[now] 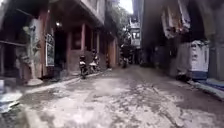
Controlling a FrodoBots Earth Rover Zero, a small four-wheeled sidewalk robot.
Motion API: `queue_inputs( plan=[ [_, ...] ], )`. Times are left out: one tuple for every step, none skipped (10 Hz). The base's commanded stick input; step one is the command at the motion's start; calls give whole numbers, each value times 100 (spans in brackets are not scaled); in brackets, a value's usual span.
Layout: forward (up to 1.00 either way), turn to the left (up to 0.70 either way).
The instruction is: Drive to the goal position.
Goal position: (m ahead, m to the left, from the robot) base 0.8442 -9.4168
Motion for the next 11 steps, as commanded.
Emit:
queue_inputs(
  plan=[
    [100,26],
    [100,8],
    [100,0],
    [100,0],
    [100,3],
    [100,24],
    [100,8],
    [100,0],
    [100,27],
    [100,27],
    [100,3]
  ],
)
